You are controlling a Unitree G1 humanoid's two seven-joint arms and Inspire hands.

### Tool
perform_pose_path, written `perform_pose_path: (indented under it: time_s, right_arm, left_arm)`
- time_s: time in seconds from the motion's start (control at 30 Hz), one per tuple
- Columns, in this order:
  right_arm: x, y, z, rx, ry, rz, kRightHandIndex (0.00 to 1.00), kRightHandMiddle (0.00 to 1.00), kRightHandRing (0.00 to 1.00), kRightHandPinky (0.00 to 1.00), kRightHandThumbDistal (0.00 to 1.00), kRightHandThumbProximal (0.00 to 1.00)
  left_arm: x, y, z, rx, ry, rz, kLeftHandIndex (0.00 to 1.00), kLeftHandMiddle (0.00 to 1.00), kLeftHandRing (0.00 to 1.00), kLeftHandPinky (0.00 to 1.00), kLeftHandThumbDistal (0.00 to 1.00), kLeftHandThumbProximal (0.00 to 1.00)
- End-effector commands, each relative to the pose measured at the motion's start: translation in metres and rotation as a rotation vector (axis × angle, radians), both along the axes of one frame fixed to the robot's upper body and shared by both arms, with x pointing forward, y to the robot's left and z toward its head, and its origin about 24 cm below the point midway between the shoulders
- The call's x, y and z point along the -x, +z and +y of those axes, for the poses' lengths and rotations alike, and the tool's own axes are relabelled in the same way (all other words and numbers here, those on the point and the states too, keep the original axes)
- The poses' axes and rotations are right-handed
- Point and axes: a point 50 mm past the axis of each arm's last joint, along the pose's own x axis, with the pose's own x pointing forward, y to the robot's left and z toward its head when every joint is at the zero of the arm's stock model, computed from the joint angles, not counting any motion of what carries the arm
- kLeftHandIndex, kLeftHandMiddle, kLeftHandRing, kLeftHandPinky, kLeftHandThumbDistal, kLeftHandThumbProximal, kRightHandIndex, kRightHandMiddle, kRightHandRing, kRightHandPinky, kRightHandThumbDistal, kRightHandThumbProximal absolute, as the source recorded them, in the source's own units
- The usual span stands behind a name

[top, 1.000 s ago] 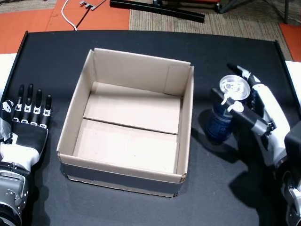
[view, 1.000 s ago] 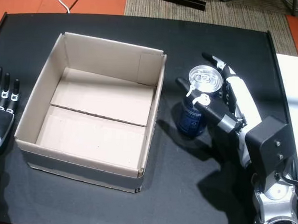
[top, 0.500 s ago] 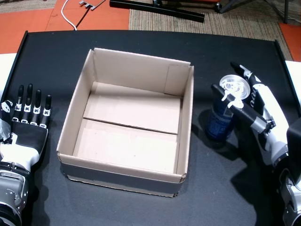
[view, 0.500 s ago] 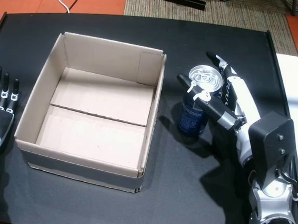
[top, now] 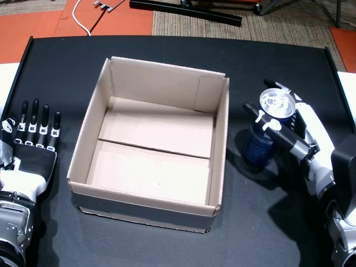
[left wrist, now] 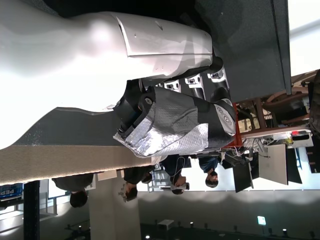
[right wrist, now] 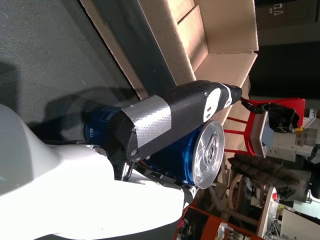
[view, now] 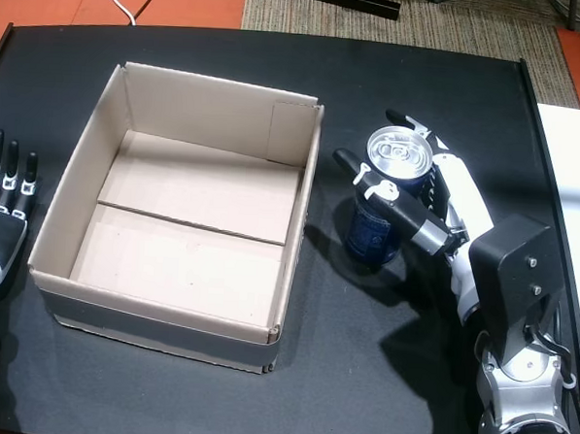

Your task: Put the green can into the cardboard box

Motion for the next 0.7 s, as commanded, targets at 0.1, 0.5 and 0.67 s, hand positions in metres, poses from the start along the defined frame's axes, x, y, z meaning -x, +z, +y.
perform_pose_path:
  time_s: [0.1,0.5,0.67]
  right_arm:
    - [0.0019,-0.0046,0.0009,0.009,0.003,0.025,0.92,0.89,0.89,0.95,1.00,0.56]
    - [0.0003,-0.0051,0.0022,-0.035,0.008,0.048,0.91,0.89,0.90,0.96,1.00,0.46]
    - [0.0003,-0.0074,0.0036,-0.065,0.006,0.071,0.89,0.87,0.89,0.96,0.99,0.46]
  left_arm:
    - [0.0264,-0.0341,-0.0049,0.017,-0.009,0.180,0.50,0.49,0.59,0.73,0.00,0.54]
    - [0.0274,-0.0346,-0.0045,0.022,-0.009,0.170,0.53,0.52,0.62,0.74,0.00,0.55]
    - [0.0271,-0.0349,-0.0052,0.034,0.001,0.182,0.52,0.50,0.59,0.72,0.00,0.54]
